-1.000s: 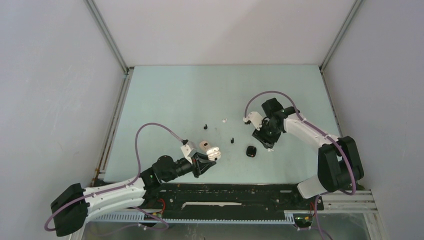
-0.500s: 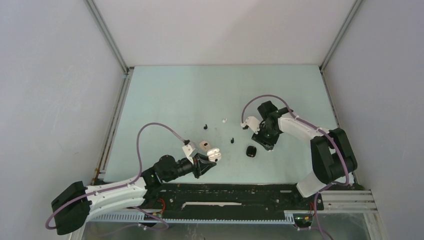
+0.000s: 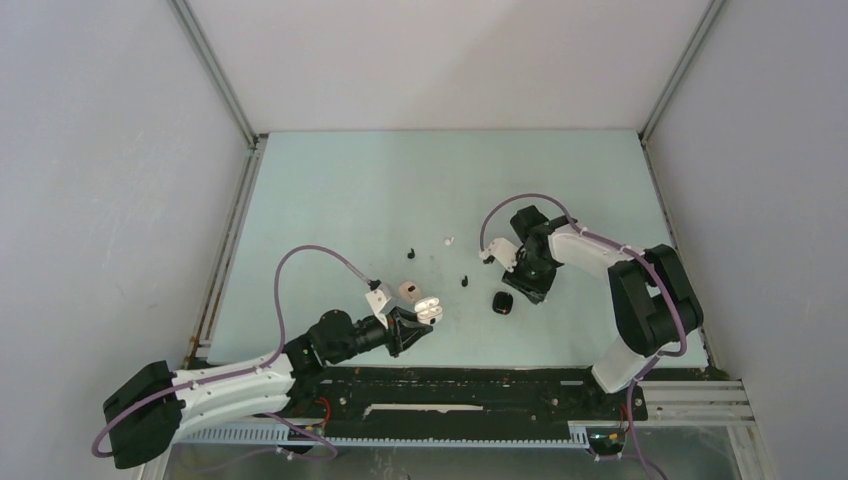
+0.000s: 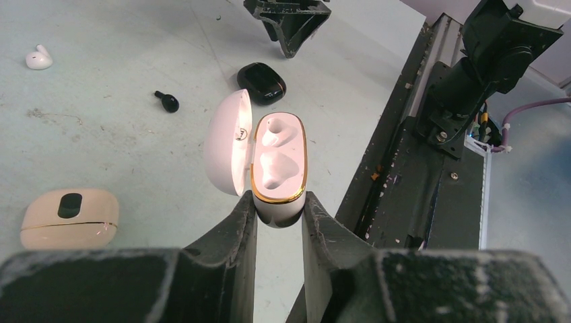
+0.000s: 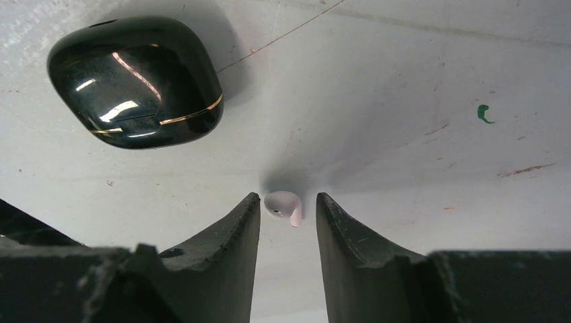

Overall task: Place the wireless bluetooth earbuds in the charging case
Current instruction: Pick up the right earbud from the center of the board.

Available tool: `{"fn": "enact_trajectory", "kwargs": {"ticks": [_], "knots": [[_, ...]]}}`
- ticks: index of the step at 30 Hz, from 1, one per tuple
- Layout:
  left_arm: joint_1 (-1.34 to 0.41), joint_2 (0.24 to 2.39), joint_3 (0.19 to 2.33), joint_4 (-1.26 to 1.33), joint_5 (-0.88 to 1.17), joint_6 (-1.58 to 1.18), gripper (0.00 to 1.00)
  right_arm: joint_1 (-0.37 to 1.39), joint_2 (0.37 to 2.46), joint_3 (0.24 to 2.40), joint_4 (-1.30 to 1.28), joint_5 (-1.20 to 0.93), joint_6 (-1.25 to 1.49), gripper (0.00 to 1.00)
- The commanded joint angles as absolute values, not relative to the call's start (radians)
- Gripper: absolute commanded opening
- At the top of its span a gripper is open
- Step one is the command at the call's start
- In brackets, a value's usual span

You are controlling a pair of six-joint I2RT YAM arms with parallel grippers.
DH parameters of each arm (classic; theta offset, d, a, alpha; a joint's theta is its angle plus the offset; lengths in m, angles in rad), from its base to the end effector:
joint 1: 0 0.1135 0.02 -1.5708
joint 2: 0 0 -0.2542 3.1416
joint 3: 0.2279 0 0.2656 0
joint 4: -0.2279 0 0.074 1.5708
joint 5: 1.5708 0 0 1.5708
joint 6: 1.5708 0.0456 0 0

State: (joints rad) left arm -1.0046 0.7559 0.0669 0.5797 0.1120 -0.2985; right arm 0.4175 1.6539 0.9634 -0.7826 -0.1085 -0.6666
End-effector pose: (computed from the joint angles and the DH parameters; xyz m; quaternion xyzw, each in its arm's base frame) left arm 0.0984 -0.1643 0.1567 0.2921 0.6847 -0.4372 0.5046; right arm 0.2635 0.1223 0.1295 -0.5168 0.8530 0.0477 0.0551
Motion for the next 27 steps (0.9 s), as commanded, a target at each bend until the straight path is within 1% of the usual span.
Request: {"fn": "enact_trajectory", "kwargs": {"ticks": [1,7,11,15,17,21,22,23,27], "knots": [[-1.0,0.757,0.092,0.609,0.123,-0.31,0.0,0.417,1.674,0.966,-0.771,-0.109,-0.679,0.39],[-1.0,0.759,0.091,0.609,0.121,-0.316,0.0,0.409,1.695,0.966,-0.777,-0.126,-0.676,0.34],[-1.0,0.761,0.087,0.609,0.12,-0.319,0.0,0.401,1.702,0.966,-0.786,-0.132,-0.674,0.28],[-1.0,0.769,0.09,0.609,0.116,-0.318,0.0,0.396,1.672,0.966,-0.798,-0.141,-0.669,0.18],[-1.0,0.781,0.096,0.609,0.115,-0.318,0.0,0.396,1.628,0.966,-0.815,-0.149,-0.657,0.15],[-1.0,0.828,0.105,0.656,0.113,-0.323,0.0,0.397,1.472,0.967,-0.837,-0.204,-0.612,0.1],[-1.0,0.847,0.106,0.676,0.111,-0.327,0.0,0.398,1.425,0.968,-0.838,-0.221,-0.6,0.08],[-1.0,0.87,0.109,0.701,0.108,-0.332,0.0,0.397,1.381,0.971,-0.839,-0.242,-0.585,0.01],[-1.0,0.981,0.135,0.818,0.101,-0.346,0.0,0.395,1.197,0.996,-0.814,-0.359,-0.505,0.0]]}}
